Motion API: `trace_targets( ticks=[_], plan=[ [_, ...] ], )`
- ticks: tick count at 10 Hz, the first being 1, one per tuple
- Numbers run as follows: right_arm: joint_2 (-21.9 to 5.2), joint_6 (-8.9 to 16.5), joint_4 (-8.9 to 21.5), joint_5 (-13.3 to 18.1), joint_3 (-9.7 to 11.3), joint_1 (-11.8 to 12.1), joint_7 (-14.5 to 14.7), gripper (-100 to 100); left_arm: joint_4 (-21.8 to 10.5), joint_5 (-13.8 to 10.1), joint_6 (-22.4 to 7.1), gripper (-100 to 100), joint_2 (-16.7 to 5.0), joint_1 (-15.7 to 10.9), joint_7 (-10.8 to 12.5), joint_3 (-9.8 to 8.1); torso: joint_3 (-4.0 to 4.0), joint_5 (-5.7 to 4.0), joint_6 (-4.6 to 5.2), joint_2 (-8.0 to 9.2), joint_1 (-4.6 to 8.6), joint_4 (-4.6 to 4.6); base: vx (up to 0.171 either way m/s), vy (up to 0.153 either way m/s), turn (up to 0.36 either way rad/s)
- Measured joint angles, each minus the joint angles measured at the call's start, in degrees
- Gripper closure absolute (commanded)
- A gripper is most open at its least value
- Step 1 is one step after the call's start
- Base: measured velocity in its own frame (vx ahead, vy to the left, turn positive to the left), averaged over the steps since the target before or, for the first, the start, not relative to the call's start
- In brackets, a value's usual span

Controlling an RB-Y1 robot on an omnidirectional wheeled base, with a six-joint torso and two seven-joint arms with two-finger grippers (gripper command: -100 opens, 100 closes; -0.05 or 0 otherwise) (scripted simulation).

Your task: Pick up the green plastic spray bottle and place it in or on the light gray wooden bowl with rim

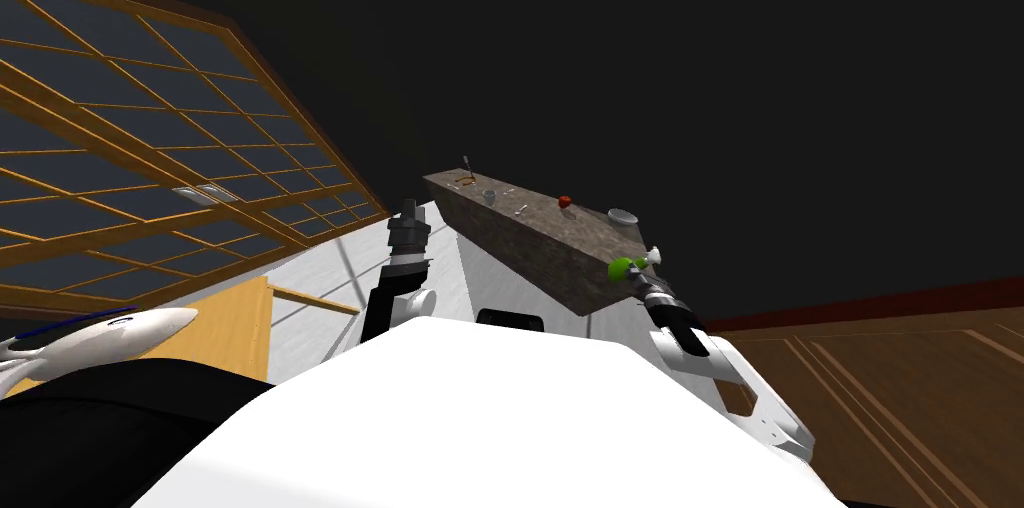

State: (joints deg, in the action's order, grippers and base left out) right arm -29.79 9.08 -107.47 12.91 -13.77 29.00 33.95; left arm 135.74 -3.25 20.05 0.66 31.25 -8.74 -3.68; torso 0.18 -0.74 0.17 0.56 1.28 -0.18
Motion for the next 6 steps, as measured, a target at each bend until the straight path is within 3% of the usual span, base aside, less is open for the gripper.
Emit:
trace_targets(
  ticks=[6],
  plan=[
    [-7.6,8.3,3.7,-4.2,-0.4,-2.9,-1.6,100,0.0,0.0,0.0,0,0.0,0.0,0.0,0.0,-0.25,0.11,-0.08,-0.44,-0.23,-0.09,-0.061,-0.109,0.198]
  ],
)
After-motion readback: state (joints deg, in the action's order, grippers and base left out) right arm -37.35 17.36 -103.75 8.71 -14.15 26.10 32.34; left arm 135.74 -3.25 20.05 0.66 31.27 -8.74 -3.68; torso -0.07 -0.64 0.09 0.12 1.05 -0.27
